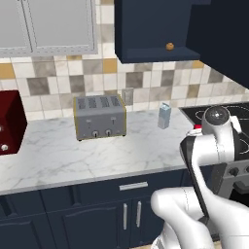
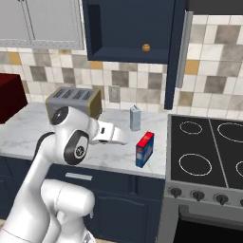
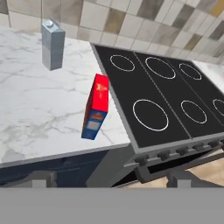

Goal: Pick the boxed food and boxed food from the counter and place them in the cabinets closest to them.

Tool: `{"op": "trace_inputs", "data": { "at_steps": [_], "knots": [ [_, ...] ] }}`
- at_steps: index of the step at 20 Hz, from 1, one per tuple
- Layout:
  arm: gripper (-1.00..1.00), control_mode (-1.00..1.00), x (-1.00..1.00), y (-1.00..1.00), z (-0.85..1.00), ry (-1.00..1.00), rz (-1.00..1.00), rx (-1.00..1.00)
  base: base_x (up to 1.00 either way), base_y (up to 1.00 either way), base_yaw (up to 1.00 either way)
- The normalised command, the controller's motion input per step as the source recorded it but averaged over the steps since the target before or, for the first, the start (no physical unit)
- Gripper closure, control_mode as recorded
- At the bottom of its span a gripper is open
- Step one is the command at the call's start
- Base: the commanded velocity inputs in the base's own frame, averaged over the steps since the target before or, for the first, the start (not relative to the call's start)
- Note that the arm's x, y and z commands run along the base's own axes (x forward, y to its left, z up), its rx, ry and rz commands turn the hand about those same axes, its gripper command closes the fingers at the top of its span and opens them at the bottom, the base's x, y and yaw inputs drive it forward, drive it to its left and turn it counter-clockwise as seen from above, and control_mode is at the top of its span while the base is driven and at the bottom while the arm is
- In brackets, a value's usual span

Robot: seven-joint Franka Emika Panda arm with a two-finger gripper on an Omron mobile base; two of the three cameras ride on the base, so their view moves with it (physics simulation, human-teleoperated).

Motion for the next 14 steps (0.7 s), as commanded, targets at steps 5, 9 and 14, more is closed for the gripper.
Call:
{"op": "trace_inputs", "data": {
  "at_steps": [5, 9, 14],
  "knots": [
    [-1.0, -1.0, 0.2, -0.23, -0.1, 0.0, 0.0, 0.0, 0.0, 0.0, 0.0],
    [-1.0, -1.0, 0.1, -0.16, -0.09, 0.0, 0.0, 0.0, 0.0, 0.0, 0.0],
    [-1.0, -1.0, 0.0, -0.01, -0.01, 0.0, 0.0, 0.01, 0.0, 0.0, 0.0]
  ]
}}
